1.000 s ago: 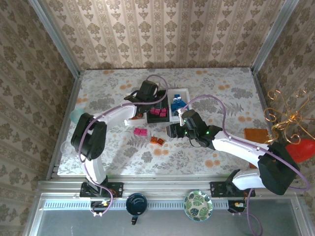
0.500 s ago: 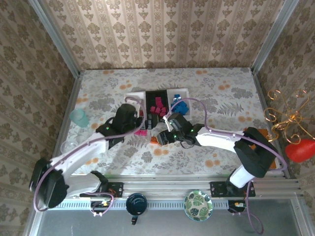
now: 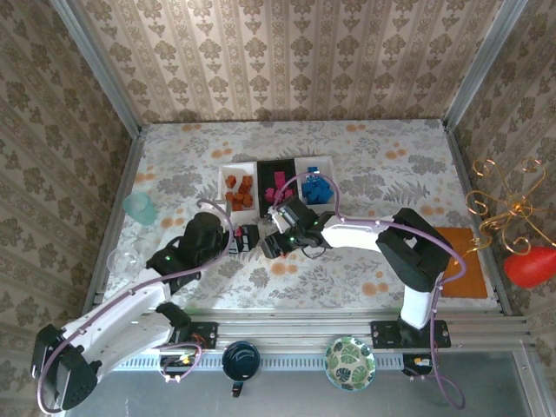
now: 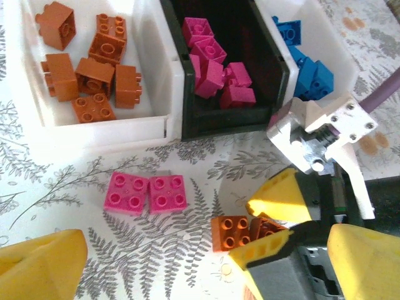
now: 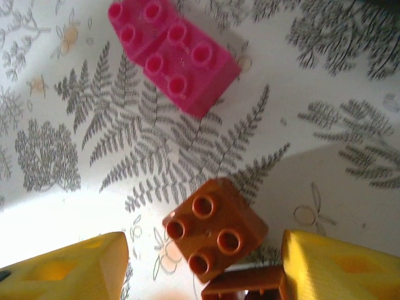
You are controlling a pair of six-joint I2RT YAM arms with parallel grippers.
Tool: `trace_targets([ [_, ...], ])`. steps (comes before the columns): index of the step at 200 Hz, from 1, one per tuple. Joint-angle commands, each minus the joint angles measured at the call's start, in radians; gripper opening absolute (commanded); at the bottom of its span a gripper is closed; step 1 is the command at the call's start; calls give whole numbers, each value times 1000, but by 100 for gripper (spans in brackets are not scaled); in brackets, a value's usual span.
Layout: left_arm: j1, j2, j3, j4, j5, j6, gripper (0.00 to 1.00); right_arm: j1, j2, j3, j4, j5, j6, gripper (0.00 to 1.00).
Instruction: Sort the legos into containers by color
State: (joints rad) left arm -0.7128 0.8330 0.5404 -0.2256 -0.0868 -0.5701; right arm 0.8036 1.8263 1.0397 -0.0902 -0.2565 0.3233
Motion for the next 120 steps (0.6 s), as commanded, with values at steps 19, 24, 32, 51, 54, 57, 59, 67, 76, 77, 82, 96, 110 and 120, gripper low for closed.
trace_targets([
  [19,12,-31,-23,-37,-21,-20,100,42,-64,-58,-69,-90,10,67],
  [24,13,-31,-25,-36,-19,-20,100,50,-76,-68,-71,-98,11,67],
  [32,17,-31,-28,-32,-15,-22,100,60,-90,-76,-83,-108,10,67],
  [51,23,-20,-31,-24,-7,-22,100,84,-127,-92,-112,-61,7,67],
  [54,23,-17,-31,-23,-6,-22,100,86,-134,-94,-115,-43,4,67],
  [57,23,-15,-30,-23,-5,-22,100,88,-140,-97,-118,-23,4,67],
  [59,23,-14,-31,-22,-5,-22,100,90,-144,-98,-119,-11,2,67],
  [67,25,-12,-32,-19,-4,-22,100,99,-158,-102,-128,64,-6,67],
  [76,27,-9,-34,-14,-2,-23,100,107,-169,-104,-135,132,-16,68],
  [77,28,-9,-34,-14,-1,-23,100,107,-169,-103,-135,138,-18,68],
  [82,29,-7,-34,-12,0,-24,100,114,-171,-101,-140,163,-25,68],
  [96,32,-4,-34,-11,6,-25,100,138,-164,-90,-157,210,-51,69],
  [110,34,-4,-34,-14,5,-25,100,164,-142,-69,-193,248,-75,70],
  [120,36,-6,-35,-19,2,-26,100,182,-128,-62,-209,270,-86,70],
])
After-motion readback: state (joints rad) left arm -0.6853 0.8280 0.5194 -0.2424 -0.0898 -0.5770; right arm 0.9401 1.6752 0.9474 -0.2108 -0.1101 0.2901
